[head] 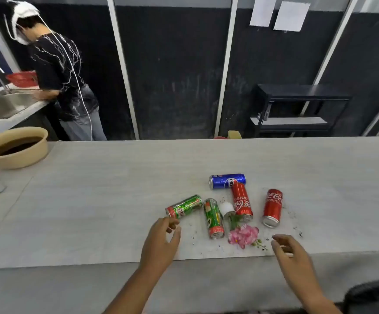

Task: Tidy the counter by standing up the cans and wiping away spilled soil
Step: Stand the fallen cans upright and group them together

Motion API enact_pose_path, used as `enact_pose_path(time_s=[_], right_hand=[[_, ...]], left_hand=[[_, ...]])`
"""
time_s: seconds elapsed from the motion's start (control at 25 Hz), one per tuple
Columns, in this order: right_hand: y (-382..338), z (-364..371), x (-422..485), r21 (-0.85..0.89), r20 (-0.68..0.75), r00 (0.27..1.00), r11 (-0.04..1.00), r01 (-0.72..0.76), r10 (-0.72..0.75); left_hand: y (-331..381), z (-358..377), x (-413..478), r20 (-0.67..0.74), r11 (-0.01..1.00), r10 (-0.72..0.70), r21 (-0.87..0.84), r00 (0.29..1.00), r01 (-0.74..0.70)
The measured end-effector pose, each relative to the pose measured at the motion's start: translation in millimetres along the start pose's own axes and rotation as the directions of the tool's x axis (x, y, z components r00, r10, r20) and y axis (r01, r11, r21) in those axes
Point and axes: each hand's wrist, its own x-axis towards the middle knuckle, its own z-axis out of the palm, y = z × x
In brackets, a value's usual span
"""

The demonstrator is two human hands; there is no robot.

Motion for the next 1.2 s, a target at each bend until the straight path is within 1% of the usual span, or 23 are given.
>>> enact_pose_path(time_s=[0.04,0.08,0.12,0.16,0.24,0.32,0.4,0.48,0.52,0.56,0.6,0.64,0.68,0.72,0.76,0.84,0.96,1.08,1.2], right_hand=[[-3,1,8,-0.024,0.0,0.999,0.999,0.038,-0.038],[-5,3,13,-0.069,0.0,0.998,0.996,0.06,-0.06],[-4,4,22,-0.094,0.009,0.997,0.993,0.075,-0.075],[-5,5,32,-0.125,0.018,0.997,0.989,0.077,-0.075],[4,0,53,-0.284,0.06,0.987,0.946,0.159,-0.148],[11,-12,80,-0.469,0.131,0.959,0.837,0.282,-0.25],[11,-24,107,-0.604,0.277,0.898,0.665,0.44,-0.343],[11,-30,132,-0.632,0.46,0.804,0.497,0.595,-0.378],[12,-32,144,-0.623,0.515,0.776,0.463,0.631,-0.365],[14,-32,155,-0.601,0.539,0.767,0.478,0.64,-0.349],[15,-32,162,-0.548,0.517,0.793,0.587,0.596,-0.322],[15,-30,169,-0.465,0.465,0.838,0.726,0.506,-0.286],[16,-27,175,-0.376,0.401,0.883,0.835,0.403,-0.245],[14,-23,179,-0.313,0.333,0.918,0.893,0.323,-0.215],[12,-19,184,-0.299,0.274,0.943,0.915,0.272,-0.19],[6,-13,194,-0.307,0.219,0.97,0.936,0.176,-0.11],[3,-7,204,-0.308,0.242,0.97,0.95,0.046,0.031],[5,-2,211,-0.31,0.283,0.957,0.95,0.025,0.067],[3,2,218,-0.254,0.283,0.956,0.967,-0.003,0.077]], left_hand=[[-2,0,14,-0.034,0.999,0.041,0.031,0.999,-0.04],[-1,-1,22,-0.036,0.996,0.026,0.091,0.999,-0.023],[-4,1,33,-0.04,0.994,0.0,0.109,0.999,0.004],[-3,0,44,-0.034,0.992,-0.061,0.11,0.998,0.065],[-11,10,53,-0.002,0.98,-0.124,0.155,0.992,0.123],[-18,18,58,0.044,0.97,-0.151,0.197,0.988,0.14],[-20,23,64,0.06,0.969,-0.185,0.176,0.981,0.172],[-18,28,65,0.039,0.968,-0.225,0.127,0.974,0.218],[-17,30,65,0.024,0.966,-0.242,0.096,0.97,0.238],[-16,31,64,0.012,0.965,-0.259,0.053,0.966,0.258],[-15,32,64,0.005,0.959,-0.283,-0.002,0.959,0.283],[-14,34,63,-0.008,0.953,-0.3,-0.052,0.954,0.299],[-11,35,62,-0.017,0.943,-0.32,-0.101,0.947,0.317],[-9,37,61,-0.025,0.935,-0.332,-0.14,0.943,0.326],[-6,40,61,-0.042,0.929,-0.339,-0.173,0.94,0.327],[4,45,64,-0.077,0.917,-0.343,-0.246,0.936,0.315],[24,52,70,-0.132,0.911,-0.332,-0.302,0.934,0.281],[41,57,77,-0.153,0.919,-0.312,-0.298,0.938,0.257],[52,59,85,-0.156,0.922,-0.307,-0.291,0.939,0.253]])
